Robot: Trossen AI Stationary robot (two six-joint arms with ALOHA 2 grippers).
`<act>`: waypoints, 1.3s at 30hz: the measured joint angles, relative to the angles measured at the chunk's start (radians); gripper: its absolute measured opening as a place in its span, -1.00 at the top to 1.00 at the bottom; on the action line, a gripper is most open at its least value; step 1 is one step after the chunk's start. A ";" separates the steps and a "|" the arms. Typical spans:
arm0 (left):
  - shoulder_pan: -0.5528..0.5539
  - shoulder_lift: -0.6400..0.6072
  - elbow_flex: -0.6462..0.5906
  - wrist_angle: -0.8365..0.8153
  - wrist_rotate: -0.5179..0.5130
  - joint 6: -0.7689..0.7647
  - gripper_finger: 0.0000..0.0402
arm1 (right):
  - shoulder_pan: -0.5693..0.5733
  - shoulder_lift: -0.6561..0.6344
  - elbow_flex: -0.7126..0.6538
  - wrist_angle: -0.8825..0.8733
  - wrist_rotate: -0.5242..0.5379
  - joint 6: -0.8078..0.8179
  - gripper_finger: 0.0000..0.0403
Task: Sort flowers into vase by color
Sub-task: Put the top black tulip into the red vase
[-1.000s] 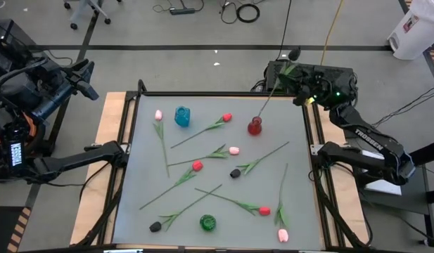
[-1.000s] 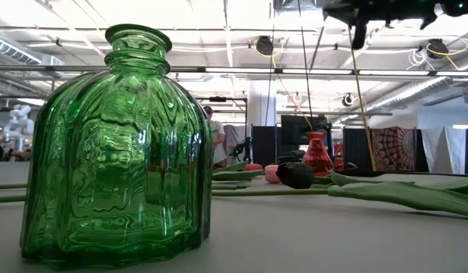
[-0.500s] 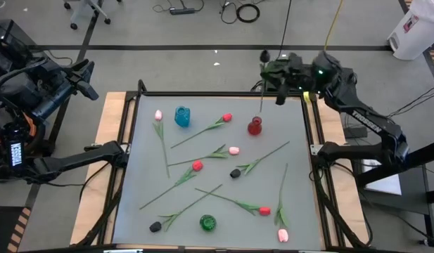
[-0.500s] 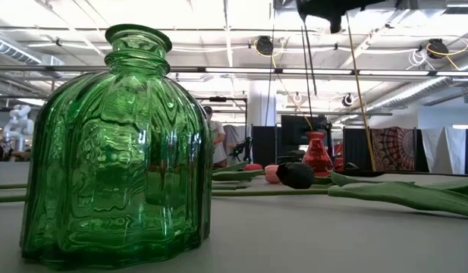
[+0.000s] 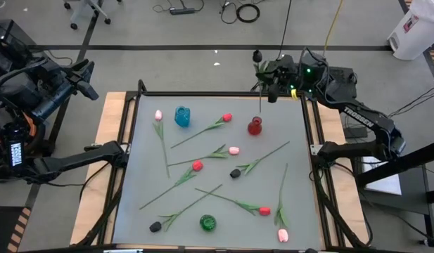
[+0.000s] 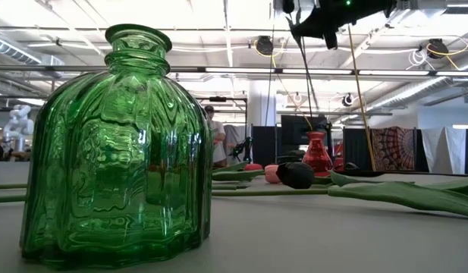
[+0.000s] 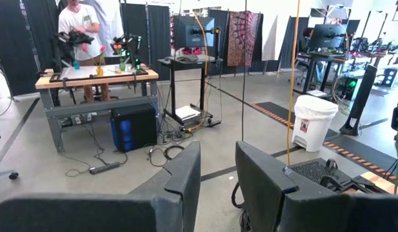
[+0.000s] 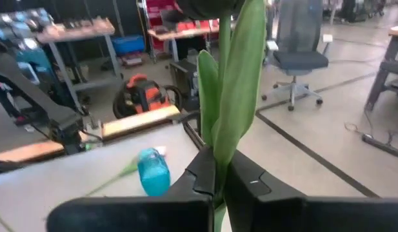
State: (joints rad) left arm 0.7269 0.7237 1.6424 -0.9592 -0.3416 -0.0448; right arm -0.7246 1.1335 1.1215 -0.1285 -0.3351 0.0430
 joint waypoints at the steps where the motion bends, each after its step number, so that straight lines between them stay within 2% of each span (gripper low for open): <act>1: 0.000 0.000 0.000 0.000 0.000 0.000 0.48 | 0.000 -0.013 -0.012 0.030 -0.006 0.014 0.96; 14: 0.000 0.000 0.000 0.000 0.000 0.000 0.48 | -0.002 -0.253 -0.224 0.050 -0.002 0.080 0.96; 20: 0.000 0.000 0.000 0.000 0.000 0.000 0.48 | -0.002 -0.330 -0.331 0.118 0.051 0.090 0.96; 24: 0.000 0.000 0.000 0.000 0.000 0.000 0.48 | -0.002 -0.334 -0.377 0.237 0.086 0.099 0.96; 39: 0.000 0.000 0.000 0.000 0.000 0.000 0.48 | 0.000 -0.208 -0.384 0.322 0.109 0.103 0.96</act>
State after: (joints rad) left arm 0.7270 0.7235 1.6425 -0.9593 -0.3412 -0.0448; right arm -0.7246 0.9253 0.7376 0.1931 -0.2265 0.1455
